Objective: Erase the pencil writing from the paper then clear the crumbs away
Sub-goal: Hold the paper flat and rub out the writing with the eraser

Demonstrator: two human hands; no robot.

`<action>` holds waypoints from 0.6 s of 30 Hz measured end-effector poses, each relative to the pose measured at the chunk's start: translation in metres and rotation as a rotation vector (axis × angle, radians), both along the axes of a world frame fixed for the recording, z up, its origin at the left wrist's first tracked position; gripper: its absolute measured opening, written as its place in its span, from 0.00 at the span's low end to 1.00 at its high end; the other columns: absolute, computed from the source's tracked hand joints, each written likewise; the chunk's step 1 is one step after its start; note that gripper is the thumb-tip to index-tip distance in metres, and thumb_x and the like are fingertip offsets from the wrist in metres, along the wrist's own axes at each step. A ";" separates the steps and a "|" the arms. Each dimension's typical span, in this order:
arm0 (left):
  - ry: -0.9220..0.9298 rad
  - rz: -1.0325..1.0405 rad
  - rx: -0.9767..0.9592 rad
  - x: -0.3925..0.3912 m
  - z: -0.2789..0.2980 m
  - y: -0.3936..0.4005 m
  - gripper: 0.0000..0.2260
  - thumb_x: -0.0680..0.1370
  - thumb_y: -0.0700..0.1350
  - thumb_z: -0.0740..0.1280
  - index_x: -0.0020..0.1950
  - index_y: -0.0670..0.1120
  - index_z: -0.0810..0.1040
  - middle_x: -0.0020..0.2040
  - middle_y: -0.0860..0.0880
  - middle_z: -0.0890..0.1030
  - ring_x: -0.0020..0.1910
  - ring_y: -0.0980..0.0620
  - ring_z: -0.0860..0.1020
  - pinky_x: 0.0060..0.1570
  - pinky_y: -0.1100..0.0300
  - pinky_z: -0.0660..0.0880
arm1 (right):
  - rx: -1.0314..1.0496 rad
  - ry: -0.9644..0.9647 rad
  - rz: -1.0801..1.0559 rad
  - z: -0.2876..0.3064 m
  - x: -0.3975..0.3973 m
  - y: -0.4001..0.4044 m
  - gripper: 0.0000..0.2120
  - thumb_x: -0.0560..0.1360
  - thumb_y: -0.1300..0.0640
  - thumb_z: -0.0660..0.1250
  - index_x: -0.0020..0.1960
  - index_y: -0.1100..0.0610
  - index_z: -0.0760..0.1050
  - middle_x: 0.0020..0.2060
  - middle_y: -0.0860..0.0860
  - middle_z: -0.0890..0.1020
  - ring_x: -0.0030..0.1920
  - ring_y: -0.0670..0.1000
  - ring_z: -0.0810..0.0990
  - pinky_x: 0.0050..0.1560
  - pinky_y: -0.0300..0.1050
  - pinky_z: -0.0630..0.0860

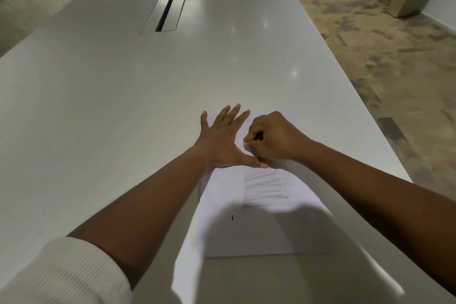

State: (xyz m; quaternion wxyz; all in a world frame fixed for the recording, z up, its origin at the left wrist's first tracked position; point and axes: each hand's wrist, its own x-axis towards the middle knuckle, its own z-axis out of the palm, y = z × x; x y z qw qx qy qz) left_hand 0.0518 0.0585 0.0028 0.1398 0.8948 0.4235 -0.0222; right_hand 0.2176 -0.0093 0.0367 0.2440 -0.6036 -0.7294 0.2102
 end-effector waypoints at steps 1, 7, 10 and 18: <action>0.006 -0.002 0.005 0.000 0.000 0.000 0.65 0.54 0.89 0.55 0.84 0.59 0.40 0.84 0.56 0.38 0.82 0.55 0.35 0.75 0.32 0.32 | -0.006 0.000 0.009 0.000 -0.001 0.000 0.02 0.69 0.62 0.74 0.38 0.58 0.84 0.35 0.49 0.84 0.35 0.41 0.78 0.37 0.26 0.69; -0.015 0.014 -0.024 0.000 0.001 -0.001 0.65 0.54 0.89 0.56 0.83 0.60 0.40 0.84 0.57 0.38 0.81 0.56 0.33 0.74 0.32 0.31 | 0.057 -0.024 -0.172 0.006 0.012 0.019 0.02 0.71 0.62 0.73 0.42 0.60 0.85 0.39 0.52 0.84 0.38 0.47 0.79 0.43 0.40 0.74; -0.015 0.014 -0.018 0.000 0.001 -0.001 0.65 0.54 0.89 0.56 0.84 0.60 0.41 0.84 0.56 0.38 0.81 0.56 0.34 0.74 0.32 0.31 | 0.053 -0.052 -0.170 0.006 0.013 0.022 0.03 0.72 0.62 0.73 0.43 0.60 0.85 0.39 0.52 0.84 0.38 0.47 0.78 0.43 0.40 0.74; -0.030 0.014 -0.010 0.000 -0.001 -0.001 0.65 0.54 0.89 0.56 0.84 0.60 0.42 0.84 0.56 0.39 0.82 0.56 0.34 0.75 0.32 0.31 | -0.024 -0.006 -0.212 0.003 0.021 0.027 0.01 0.71 0.60 0.74 0.41 0.58 0.84 0.35 0.44 0.81 0.34 0.40 0.77 0.38 0.31 0.71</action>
